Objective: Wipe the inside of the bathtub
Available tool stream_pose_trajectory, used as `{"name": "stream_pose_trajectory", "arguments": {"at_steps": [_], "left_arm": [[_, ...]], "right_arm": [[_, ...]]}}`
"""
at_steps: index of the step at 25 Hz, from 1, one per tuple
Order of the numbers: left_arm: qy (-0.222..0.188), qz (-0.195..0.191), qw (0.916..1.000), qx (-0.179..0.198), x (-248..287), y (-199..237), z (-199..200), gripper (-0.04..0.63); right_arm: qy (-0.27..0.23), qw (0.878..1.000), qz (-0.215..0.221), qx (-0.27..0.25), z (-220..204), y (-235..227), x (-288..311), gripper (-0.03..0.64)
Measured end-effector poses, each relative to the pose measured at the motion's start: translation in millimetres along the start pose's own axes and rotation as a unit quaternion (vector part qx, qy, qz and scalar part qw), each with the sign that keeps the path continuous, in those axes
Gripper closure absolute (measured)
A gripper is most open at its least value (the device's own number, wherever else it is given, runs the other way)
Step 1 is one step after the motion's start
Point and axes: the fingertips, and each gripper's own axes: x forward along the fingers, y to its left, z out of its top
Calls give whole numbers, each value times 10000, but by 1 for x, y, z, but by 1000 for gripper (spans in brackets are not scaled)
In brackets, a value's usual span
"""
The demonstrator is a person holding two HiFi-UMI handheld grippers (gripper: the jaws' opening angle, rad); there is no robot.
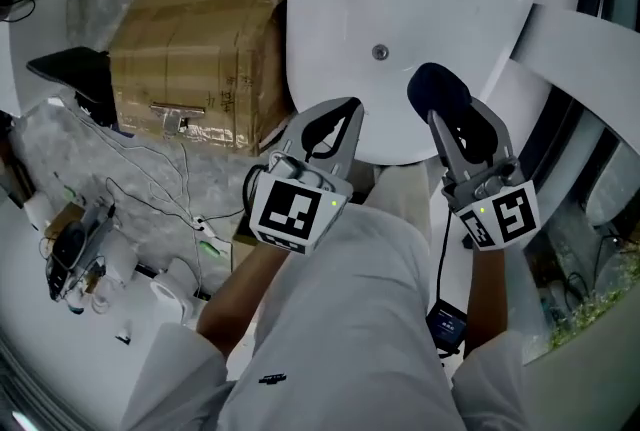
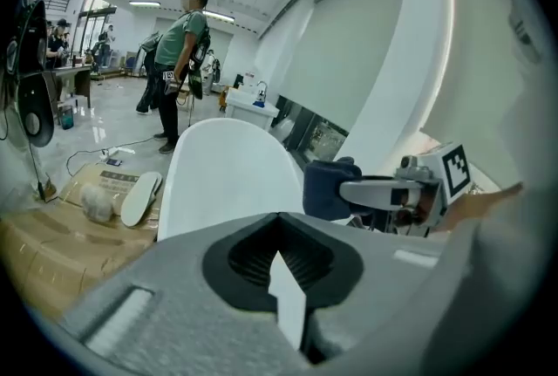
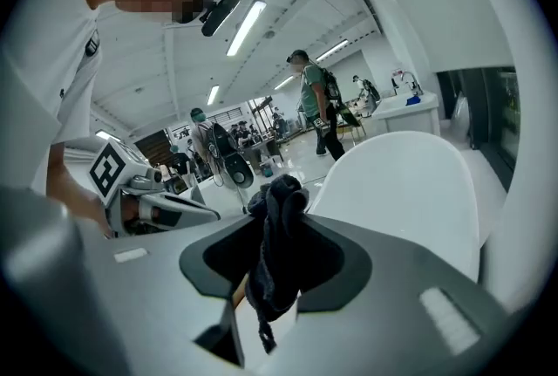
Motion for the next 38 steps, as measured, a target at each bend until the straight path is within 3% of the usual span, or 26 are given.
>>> {"name": "stream_pose_trajectory", "arguments": {"at_steps": [5,8,11,21,25,30,33,38], "left_arm": [[54,145,9989,-448,41,63,-24,595],[54,190,9982,-567,67,85,-42,595],[93,277,9952,-937,95,103,-72,595],[-117,694,9912,-1120,160,152,-127,595],[-19,671,9922,-1051,184,161,-148,595],[-46,399,9958,-820,215,167,-162,595],[35,235,9959,-868,233,173,-179,595],[238,-304,9992,-31,273,179,-198,595]], "right_arm": [[240,9995,187,-59,-30,-13,78,491],[266,9994,206,-4,-51,-24,110,491],[227,9995,142,183,-69,-41,131,491],[363,9990,62,253,-130,-99,195,492],[351,9985,8,417,-151,-115,218,492],[382,9979,-15,525,-182,-136,246,492],[433,9965,-57,707,-204,-149,260,492],[550,9954,-47,786,-234,-164,277,492]]}}
